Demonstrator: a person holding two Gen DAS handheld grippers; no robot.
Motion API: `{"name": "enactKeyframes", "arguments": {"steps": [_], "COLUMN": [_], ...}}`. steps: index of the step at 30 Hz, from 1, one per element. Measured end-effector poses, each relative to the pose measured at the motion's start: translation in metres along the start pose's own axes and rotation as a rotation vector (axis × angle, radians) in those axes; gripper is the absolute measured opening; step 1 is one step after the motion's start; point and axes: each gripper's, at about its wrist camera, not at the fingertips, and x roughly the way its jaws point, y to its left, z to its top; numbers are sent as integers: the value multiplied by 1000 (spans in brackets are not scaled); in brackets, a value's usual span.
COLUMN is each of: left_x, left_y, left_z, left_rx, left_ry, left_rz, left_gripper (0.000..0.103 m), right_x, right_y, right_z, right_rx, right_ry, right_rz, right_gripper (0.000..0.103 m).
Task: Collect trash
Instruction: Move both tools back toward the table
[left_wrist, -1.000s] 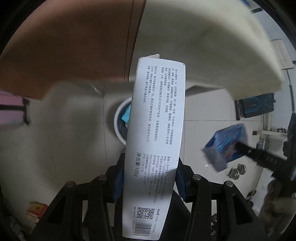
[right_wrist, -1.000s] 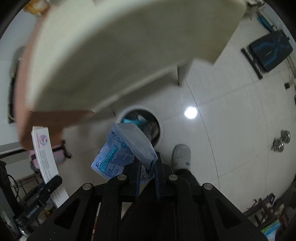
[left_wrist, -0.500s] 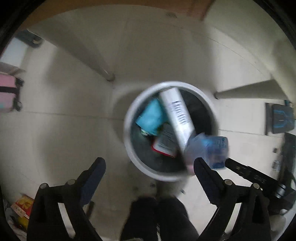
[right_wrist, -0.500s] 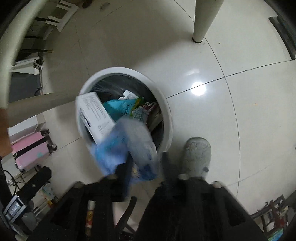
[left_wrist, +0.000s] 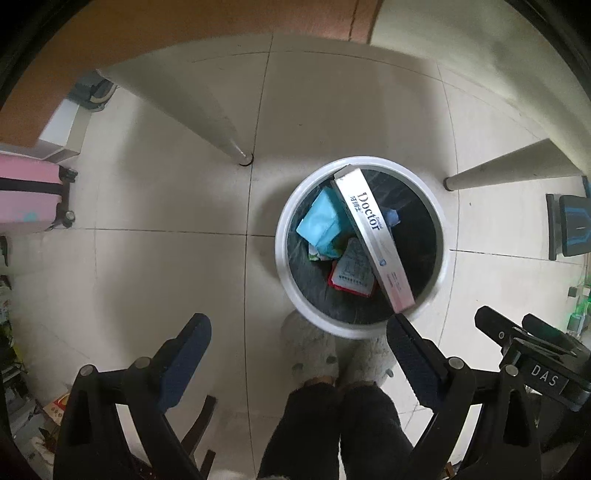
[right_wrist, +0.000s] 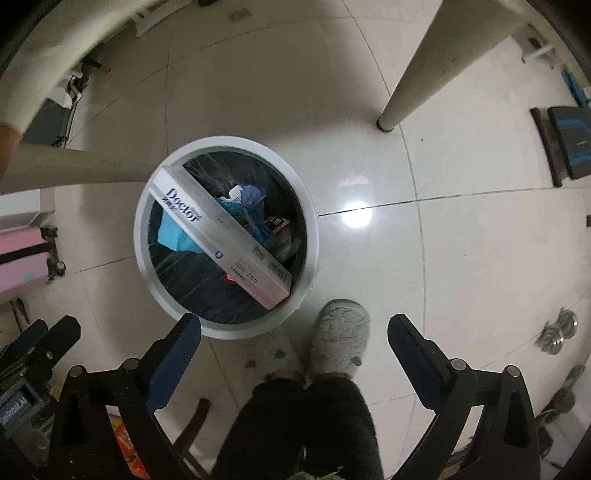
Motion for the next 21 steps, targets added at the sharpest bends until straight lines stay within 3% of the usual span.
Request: {"name": "enactKeyframes", "arguments": {"steps": [10, 21], "left_x": [-62, -171], "left_y": [-4, -8], "left_z": [-26, -62], "left_rx": [-4, 30], "left_ry": [-27, -51], "left_rz": [-1, -32], "left_gripper": [97, 97], "right_x": [-90, -234], "right_y": [7, 21], "right_z": [-30, -71], "right_rx": [-39, -79], "right_ry": [-46, -112], "right_rz": [-42, -23], "right_gripper": [102, 102]}}
